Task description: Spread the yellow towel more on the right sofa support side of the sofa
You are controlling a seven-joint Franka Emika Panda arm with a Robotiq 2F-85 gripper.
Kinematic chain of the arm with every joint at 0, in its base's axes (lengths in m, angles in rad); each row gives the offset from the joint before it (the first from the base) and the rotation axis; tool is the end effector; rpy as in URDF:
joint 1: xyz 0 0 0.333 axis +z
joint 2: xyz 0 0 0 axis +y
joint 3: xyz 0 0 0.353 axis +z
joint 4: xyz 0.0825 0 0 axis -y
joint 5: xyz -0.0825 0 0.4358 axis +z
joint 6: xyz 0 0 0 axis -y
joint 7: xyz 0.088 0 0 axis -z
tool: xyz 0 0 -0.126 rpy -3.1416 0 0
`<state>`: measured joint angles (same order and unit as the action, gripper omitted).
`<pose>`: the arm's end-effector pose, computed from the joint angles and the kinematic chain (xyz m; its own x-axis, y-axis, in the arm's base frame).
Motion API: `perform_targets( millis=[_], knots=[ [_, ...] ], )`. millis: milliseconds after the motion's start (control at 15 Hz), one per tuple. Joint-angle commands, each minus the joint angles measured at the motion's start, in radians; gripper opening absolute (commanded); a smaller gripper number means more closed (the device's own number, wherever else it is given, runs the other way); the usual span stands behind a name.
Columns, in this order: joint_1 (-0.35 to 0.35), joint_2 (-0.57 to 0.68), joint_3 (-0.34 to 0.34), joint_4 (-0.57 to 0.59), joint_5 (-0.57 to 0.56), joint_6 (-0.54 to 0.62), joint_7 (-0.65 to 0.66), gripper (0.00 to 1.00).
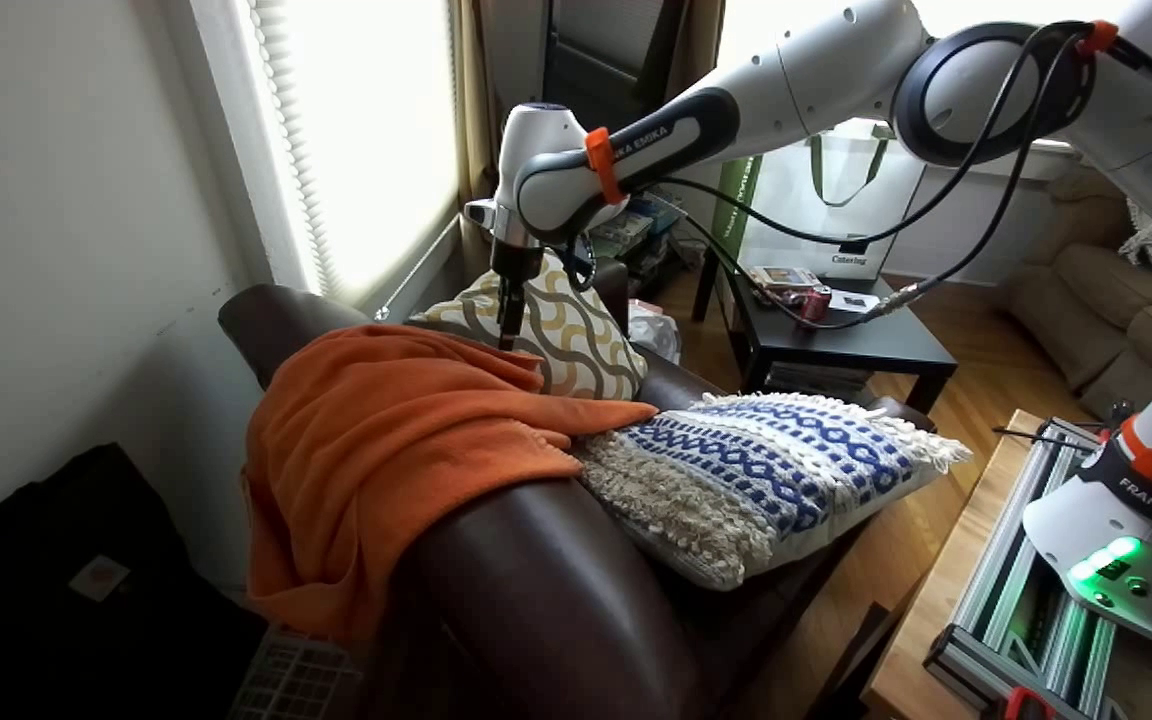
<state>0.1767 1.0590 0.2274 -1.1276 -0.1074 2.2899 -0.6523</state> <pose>0.8093 0.2760 0.1460 0.5368 0.8276 0.1638 0.8400 -0.5425 -0.0120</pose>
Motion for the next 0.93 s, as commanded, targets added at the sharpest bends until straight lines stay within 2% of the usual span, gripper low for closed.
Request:
perform_targets(
  millis=[0,67,133,200,267,333,467,600,800,867],
  knots=[
    [0.015,0.066,-0.006,0.095,-0.006,-0.039,-0.01,0.61],
    [0.017,0.074,-0.006,0.107,-0.005,-0.045,-0.009,0.52],
    [0.018,0.08,-0.006,0.116,-0.005,-0.048,-0.009,0.53],
    [0.019,0.086,-0.006,0.126,-0.004,-0.054,-0.009,0.46],
    [0.02,0.092,-0.005,0.135,-0.003,-0.059,-0.01,0.48],
    [0.021,0.097,-0.006,0.144,-0.002,-0.064,-0.01,0.39],
    [0.022,0.103,-0.004,0.157,0.001,-0.074,-0.01,0.4],
    [0.023,0.107,-0.003,0.17,0.004,-0.092,-0.012,0.35],
    [0.024,0.114,-0.002,0.188,0.006,-0.112,-0.015,0.2],
    [0.025,0.116,-0.001,0.193,0.007,-0.121,-0.016,0.11]
  ],
)
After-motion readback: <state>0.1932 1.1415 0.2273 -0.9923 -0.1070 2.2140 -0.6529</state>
